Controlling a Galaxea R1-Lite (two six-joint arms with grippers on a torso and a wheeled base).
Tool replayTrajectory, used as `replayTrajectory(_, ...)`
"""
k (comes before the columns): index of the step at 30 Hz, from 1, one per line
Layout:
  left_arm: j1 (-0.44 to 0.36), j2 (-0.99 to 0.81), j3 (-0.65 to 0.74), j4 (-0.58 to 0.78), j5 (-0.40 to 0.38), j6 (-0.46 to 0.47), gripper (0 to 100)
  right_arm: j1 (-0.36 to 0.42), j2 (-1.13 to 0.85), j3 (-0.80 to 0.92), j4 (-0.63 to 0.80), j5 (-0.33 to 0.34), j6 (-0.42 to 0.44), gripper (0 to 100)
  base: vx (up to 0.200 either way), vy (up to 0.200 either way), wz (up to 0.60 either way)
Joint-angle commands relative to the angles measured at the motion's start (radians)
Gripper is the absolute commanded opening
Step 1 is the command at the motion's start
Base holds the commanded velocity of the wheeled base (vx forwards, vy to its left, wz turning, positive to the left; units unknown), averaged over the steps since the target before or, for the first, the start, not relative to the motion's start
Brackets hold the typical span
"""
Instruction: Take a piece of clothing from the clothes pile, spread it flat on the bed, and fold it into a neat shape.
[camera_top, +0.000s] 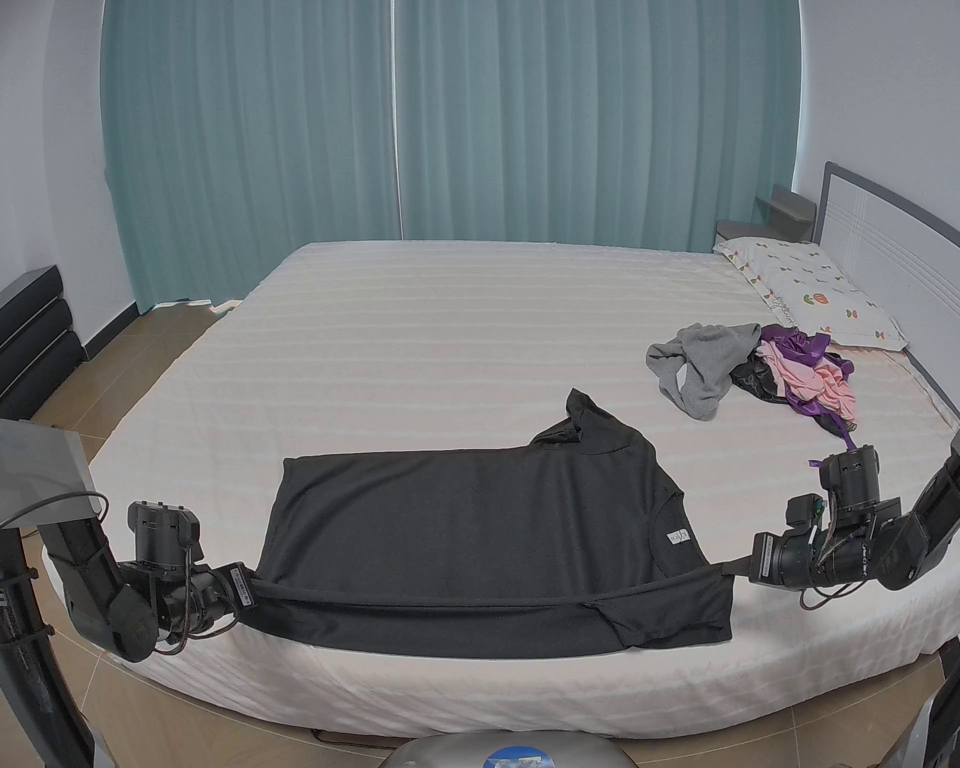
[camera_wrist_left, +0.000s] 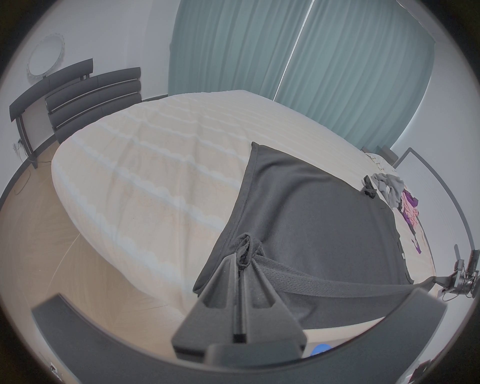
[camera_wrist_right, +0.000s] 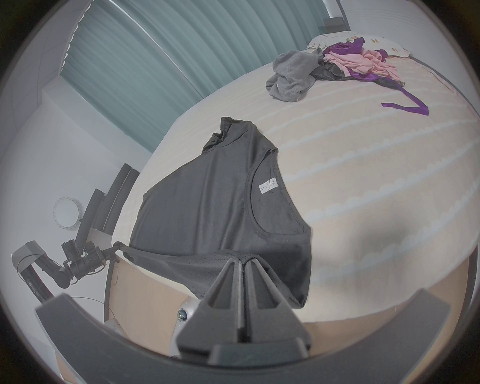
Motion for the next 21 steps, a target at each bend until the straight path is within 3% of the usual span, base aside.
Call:
replayTrajectory(1,0.002,0.073,-0.052,-0.001,0.000,-0.004,0,0.001,0.078,-0.053,0.003,-0.001,-0.001,0,0.000,0.000,0.00)
replayTrajectory(12,-0.003,0.134,-0.133,-0.001,0.002,-0.005,0,0.001,0.172,-0.129,0.008,-0.001,-0.002,0,0.000,0.000,0.00)
replayTrajectory(13,-0.003,0.137,-0.135,-0.001,0.002,-0.005,100,0.001,0.179,-0.133,0.006,-0.001,-0.001,0,0.000,0.000,0.00)
replayTrajectory(14,-0.004,0.140,-0.136,-0.001,0.003,-0.010,100,0.001,0.186,-0.136,0.005,0.001,-0.001,100,0.000,0.000,0.00)
replayTrajectory(19,-0.004,0.139,-0.147,-0.001,-0.001,-0.062,100,0.000,0.175,-0.139,-0.001,0.004,0.016,100,0.000,0.000,0.00)
replayTrajectory(21,-0.001,0.129,-0.153,-0.003,-0.007,-0.114,100,0.001,0.130,-0.130,-0.001,0.003,0.074,100,0.000,0.000,0.00)
